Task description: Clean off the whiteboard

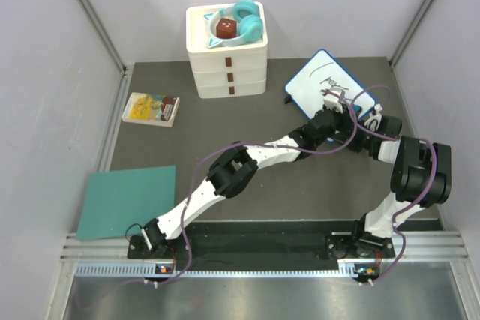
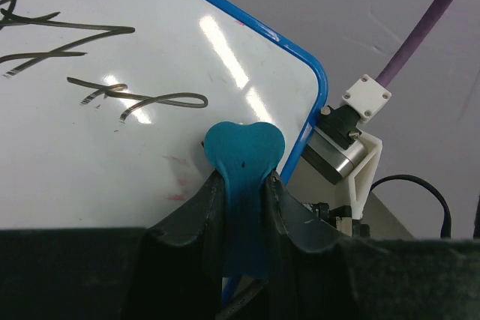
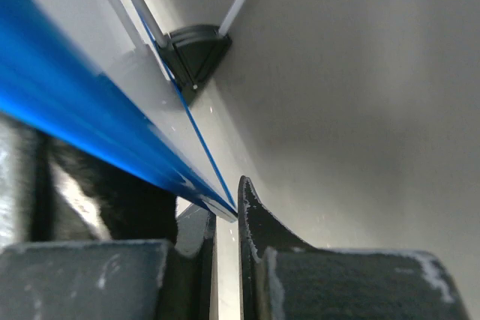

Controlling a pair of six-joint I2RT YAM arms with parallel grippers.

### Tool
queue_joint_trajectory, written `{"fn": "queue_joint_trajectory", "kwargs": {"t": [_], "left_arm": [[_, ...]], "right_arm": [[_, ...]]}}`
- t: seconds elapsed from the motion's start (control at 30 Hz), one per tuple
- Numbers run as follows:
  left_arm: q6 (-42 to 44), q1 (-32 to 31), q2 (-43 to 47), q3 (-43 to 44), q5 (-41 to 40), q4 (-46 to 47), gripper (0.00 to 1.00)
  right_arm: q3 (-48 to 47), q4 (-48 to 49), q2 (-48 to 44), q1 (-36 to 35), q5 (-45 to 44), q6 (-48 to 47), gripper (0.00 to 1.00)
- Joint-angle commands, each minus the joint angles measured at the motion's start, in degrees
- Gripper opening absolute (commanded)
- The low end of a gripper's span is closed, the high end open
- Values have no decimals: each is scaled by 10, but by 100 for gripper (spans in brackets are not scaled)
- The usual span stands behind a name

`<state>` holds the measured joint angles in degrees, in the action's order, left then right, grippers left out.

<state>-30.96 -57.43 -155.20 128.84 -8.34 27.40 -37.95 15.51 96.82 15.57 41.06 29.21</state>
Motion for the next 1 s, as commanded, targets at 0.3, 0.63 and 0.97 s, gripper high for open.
{"fn": "queue_joint_trajectory", "kwargs": {"t": [0.3, 0.63, 0.97], "left_arm": [[71, 5, -15, 8, -90, -23, 0], [33, 66, 34, -68, -66, -67, 0], [13, 76, 62, -160, -68, -22, 0]], "right_arm": [[33, -114, 8, -6, -34, -31, 0], [33, -115, 7, -6, -34, -31, 0], [34, -112, 7, -6, -34, -31, 0]]}}
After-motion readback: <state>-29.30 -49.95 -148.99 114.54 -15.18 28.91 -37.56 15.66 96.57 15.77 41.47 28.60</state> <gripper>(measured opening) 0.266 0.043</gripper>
